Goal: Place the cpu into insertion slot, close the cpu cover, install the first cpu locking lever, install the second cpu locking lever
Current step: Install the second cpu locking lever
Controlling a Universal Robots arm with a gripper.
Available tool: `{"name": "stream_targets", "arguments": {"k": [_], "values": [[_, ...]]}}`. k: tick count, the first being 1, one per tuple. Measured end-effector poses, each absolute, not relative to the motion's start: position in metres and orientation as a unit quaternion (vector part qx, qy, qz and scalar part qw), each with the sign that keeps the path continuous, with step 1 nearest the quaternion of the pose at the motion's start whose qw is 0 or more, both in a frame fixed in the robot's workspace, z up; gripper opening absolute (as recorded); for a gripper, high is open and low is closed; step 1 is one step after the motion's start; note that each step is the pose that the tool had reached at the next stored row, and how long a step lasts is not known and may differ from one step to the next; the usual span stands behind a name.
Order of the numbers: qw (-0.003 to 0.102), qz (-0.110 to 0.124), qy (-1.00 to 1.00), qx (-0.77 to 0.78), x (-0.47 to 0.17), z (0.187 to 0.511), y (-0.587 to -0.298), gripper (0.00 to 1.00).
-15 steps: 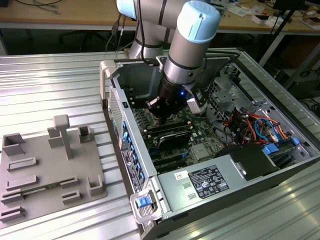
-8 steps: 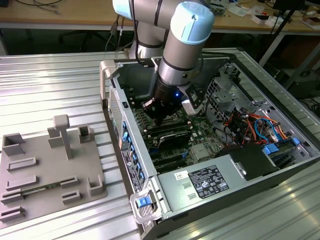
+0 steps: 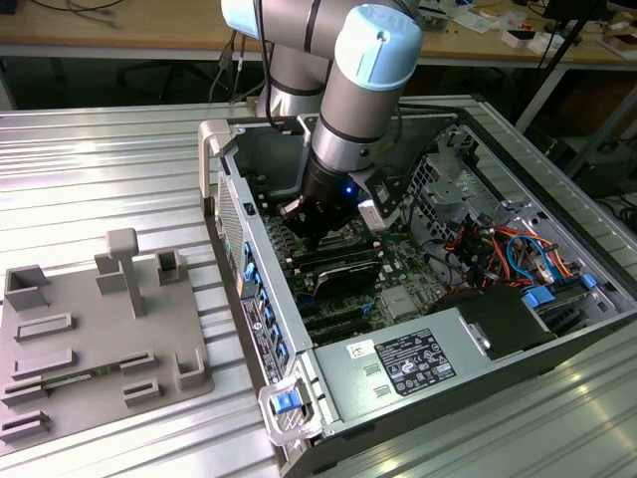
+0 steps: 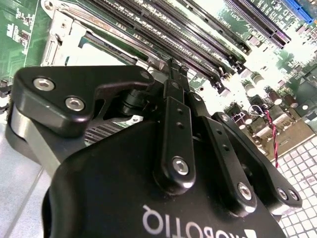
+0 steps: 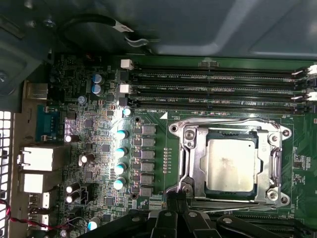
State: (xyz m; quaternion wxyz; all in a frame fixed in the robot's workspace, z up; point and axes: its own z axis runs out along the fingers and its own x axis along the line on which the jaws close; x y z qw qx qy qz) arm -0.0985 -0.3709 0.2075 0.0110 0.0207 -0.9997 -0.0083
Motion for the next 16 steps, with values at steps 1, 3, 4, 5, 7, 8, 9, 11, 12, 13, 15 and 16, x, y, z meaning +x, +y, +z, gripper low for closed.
{"name": "stream_targets", "arguments": {"k": [1,3,4,5,7,8,9,11,12,13,15,16], "values": [[0.011,-0.009,-1.0,0.021,-0.0985,0.2074,-0.3709,0.11],[0.011,-0.01,-1.0,0.021,-0.0984,0.2071,-0.3709,0.11],[0.011,-0.011,-1.0,0.021,-0.0984,0.2071,-0.3709,0.11],[0.011,-0.011,-1.0,0.021,-0.0984,0.2069,-0.3709,0.11],[0.011,-0.011,-1.0,0.022,-0.0984,0.2069,-0.3708,0.11],[0.011,-0.011,-1.0,0.022,-0.0984,0.2068,-0.3707,0.11],[0.011,-0.012,-1.0,0.022,-0.0984,0.2067,-0.3705,0.11],[0.011,-0.012,-1.0,0.022,-0.0984,0.2065,-0.3693,0.11],[0.011,-0.013,-1.0,0.022,-0.0984,0.2063,-0.3691,0.11],[0.011,-0.014,-1.0,0.023,-0.0984,0.2059,-0.3688,0.11],[0.011,-0.016,-1.0,0.023,-0.0984,0.2054,-0.3686,0.11],[0.011,-0.017,-1.0,0.023,-0.0985,0.205,-0.3684,0.11]]}}
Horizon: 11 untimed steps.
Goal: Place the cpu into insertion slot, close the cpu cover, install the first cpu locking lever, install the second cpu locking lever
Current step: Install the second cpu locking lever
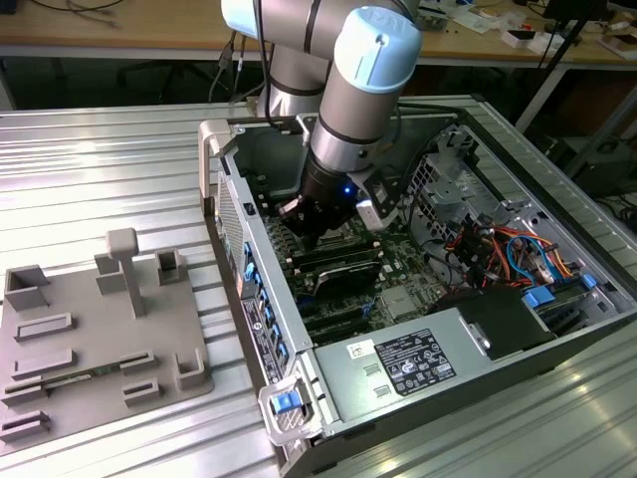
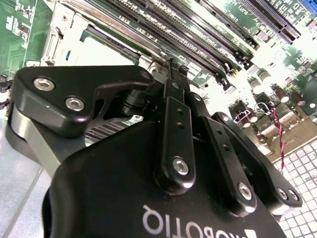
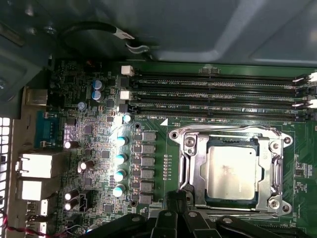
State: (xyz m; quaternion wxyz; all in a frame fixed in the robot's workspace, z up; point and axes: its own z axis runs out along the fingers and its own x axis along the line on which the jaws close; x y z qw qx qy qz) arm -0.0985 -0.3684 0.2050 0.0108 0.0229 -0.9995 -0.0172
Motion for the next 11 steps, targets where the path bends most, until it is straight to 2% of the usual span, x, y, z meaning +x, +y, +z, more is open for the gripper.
{"name": "stream_targets", "arguments": {"k": [11], "values": [[0.011,-0.021,-0.999,0.024,-0.0986,0.1999,-0.3709,0.11]]}}
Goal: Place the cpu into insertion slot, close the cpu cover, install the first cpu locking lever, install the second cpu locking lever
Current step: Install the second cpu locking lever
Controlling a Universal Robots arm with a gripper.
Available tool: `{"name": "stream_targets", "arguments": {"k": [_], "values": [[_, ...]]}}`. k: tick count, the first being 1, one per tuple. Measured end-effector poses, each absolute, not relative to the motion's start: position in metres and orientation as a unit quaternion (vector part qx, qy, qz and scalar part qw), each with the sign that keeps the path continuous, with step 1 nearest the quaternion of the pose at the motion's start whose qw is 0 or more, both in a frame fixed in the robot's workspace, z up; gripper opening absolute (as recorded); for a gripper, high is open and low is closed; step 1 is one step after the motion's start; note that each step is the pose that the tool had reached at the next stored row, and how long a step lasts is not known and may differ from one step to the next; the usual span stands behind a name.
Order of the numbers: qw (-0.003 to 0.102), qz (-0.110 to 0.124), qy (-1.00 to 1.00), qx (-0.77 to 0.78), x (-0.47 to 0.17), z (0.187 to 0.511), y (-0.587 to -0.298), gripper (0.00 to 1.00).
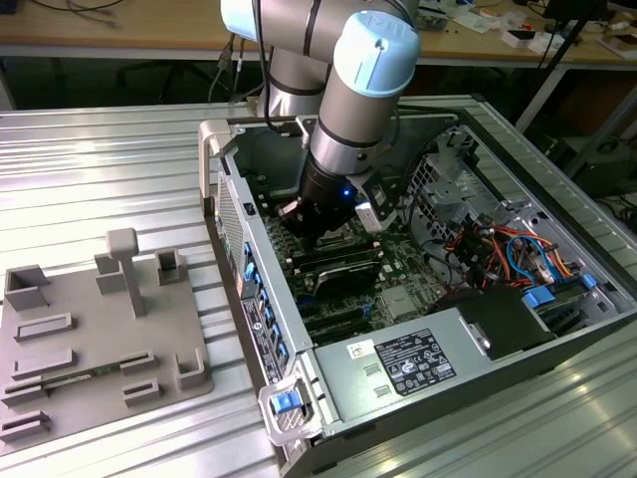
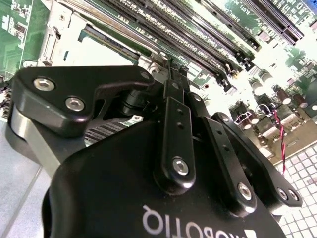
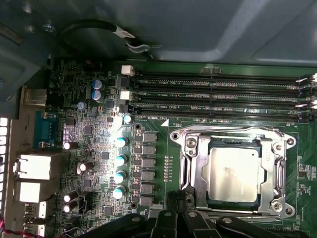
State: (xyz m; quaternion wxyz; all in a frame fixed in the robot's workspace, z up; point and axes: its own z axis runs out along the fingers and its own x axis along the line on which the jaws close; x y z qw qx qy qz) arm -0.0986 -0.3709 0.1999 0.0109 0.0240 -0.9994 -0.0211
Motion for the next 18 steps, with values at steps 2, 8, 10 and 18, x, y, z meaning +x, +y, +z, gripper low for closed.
{"name": "stream_targets", "arguments": {"k": [2,8,10,18], "values": [[0.011,-0.021,-0.999,0.024,-0.098,0.2,-0.371,0.11],[0.011,-0.02,-0.999,0.024,-0.098,0.217,-0.37,0.11],[0.011,-0.019,-0.999,0.024,-0.098,0.222,-0.37,0.11],[0.011,-0.019,-0.999,0.024,-0.098,0.226,-0.37,0.11]]}}
